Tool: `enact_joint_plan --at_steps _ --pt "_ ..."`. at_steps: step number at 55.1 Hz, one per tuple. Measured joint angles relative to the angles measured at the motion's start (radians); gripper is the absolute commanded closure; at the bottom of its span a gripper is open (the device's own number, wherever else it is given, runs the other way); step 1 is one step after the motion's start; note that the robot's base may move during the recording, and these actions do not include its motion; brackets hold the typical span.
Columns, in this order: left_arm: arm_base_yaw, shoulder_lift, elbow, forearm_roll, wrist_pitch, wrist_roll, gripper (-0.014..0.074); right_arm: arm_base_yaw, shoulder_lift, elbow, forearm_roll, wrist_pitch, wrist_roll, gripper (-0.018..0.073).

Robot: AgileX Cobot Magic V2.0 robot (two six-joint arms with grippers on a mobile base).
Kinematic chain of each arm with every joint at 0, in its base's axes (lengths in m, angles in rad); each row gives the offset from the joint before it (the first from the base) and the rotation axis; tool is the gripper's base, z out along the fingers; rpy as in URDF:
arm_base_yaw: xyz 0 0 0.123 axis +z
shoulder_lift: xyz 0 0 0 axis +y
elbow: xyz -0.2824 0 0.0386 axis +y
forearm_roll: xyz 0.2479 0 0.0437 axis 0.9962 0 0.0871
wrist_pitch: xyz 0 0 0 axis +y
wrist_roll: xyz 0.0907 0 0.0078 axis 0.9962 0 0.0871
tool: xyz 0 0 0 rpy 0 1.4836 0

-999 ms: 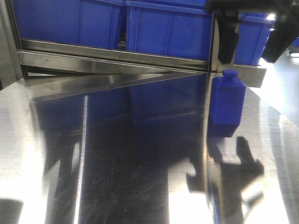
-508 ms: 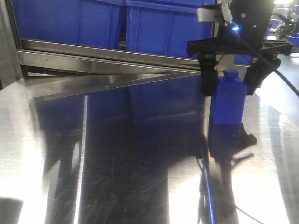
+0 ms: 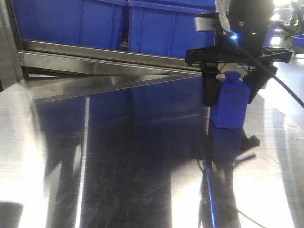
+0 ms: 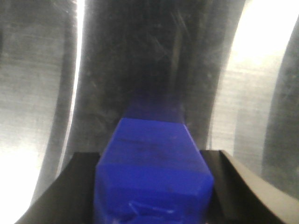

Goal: Pick and sort blue part to right shelf
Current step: 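Lift the blue part off the table with the right gripper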

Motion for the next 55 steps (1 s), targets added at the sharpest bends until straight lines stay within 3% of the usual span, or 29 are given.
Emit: enact_joint_plan --at_steps 19,55 --pt "0.000 0.000 0.000 0.002 0.041 0.000 0.0263 0.000 -0.265 0.113 -0.110 -0.069 -0.005 0.0437" --pt "0.000 0.000 0.000 0.002 0.045 0.000 0.0263 0.000 -1.239 0.905 -0.265 -0.574 -0.014 0.0437"
